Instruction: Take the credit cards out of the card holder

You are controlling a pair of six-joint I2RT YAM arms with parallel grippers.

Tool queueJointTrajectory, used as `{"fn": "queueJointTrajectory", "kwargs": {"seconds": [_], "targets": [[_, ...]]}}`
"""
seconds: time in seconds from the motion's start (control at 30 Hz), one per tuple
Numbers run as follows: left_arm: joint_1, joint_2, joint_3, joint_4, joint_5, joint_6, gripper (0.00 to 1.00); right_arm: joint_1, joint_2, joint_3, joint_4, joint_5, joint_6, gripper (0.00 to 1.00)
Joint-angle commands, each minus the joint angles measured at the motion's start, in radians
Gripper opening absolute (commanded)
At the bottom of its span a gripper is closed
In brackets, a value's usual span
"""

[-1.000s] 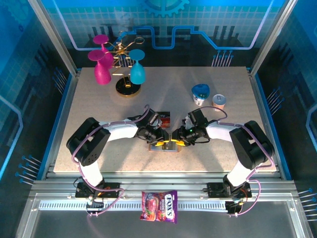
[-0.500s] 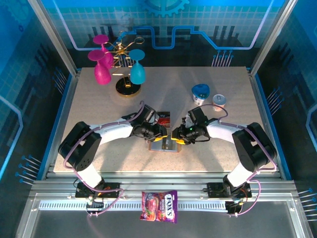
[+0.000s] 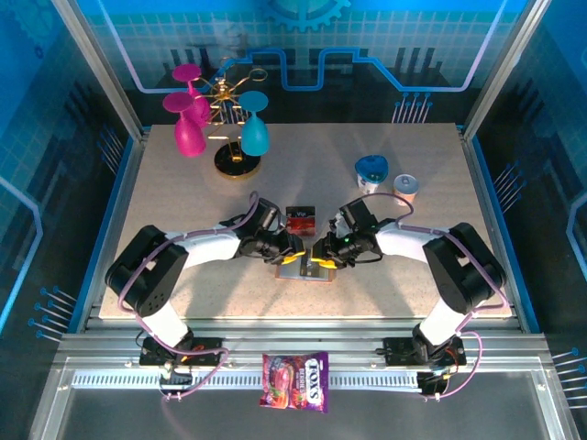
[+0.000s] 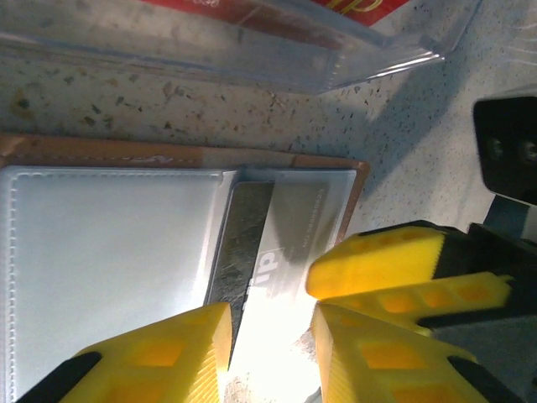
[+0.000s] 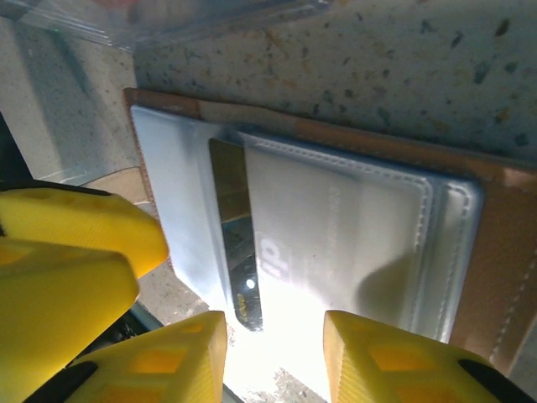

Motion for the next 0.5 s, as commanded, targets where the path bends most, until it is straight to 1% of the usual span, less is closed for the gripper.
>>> {"fn": "queueJointTrajectory", "kwargs": {"seconds": [0.0,0.33,0.47], "targets": [[0.006,0.024,-0.025,0.034,0.037,-0.017,0.32,0.009,0.029,0.009,0.01,-0.009,-0.002,0.35],[0.011,0.053,-0.036,0.027,0.028,-0.021,0.3,0.009,0.046,0.001,0.008,-0.003,-0.009,0.33],[0.012,0.068,-0.039,0.045,0.043,-0.028,0.3,0.008,0.042,0.001,0.005,-0.001,-0.01,0.33]]}}
